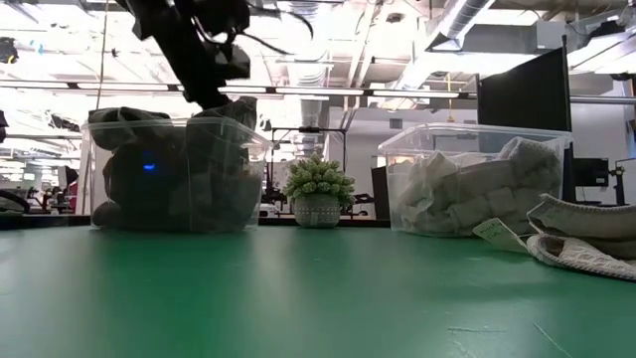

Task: Sort towels by color in basket
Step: Put the black pattern towel into the right transparent bin

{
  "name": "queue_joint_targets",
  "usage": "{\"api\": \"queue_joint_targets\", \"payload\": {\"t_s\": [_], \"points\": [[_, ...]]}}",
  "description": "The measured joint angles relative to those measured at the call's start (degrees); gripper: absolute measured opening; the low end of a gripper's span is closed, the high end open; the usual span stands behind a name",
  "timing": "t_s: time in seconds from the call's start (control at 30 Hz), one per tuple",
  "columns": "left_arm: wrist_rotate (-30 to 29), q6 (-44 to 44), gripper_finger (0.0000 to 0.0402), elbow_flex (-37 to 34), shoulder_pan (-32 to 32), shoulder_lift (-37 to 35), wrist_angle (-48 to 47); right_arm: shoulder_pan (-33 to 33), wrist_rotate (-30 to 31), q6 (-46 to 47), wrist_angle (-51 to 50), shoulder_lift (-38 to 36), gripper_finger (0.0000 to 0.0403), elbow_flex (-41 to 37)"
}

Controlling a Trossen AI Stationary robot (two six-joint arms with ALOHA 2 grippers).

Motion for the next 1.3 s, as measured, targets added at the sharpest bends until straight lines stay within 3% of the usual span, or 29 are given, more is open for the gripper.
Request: {"api": "queue_joint_targets", "payload": {"t_s": [0.27, 0.57, 0.8, 0.93, 1.13, 1.3], "points": [[-5.2, -0.8, 0.0184, 5.1, 1.2, -9.1, -13.3, 0.0, 0.0, -0.5, -0.1, 0.0, 0.0227, 0.0], [-4.8, -7.4, 0.0184, 0.9, 6.0, -14.7, -25.8, 0.1, 0.0, -0.5, -0.6, 0.0, 0.0227, 0.0], [-3.1, -8.4, 0.0184, -9.1, 7.0, -11.7, -24.3, 0.1, 0.0, -0.6, -0.9, 0.0, 0.0228, 0.0], [-4.7, -9.3, 0.0184, -15.1, 6.6, -8.0, -18.3, 0.1, 0.0, -0.6, -1.2, 0.0, 0.0227, 0.0], [-6.1, -5.5, 0.0184, -12.0, 6.1, -4.9, -16.0, 0.1, 0.0, -0.6, -1.6, 0.0, 0.0227, 0.0], [-7.8, 3.2, 0.0184, -6.8, 6.1, -5.9, -16.1, 0.1, 0.0, -0.5, -1.5, 0.0, 0.0227, 0.0]]}}
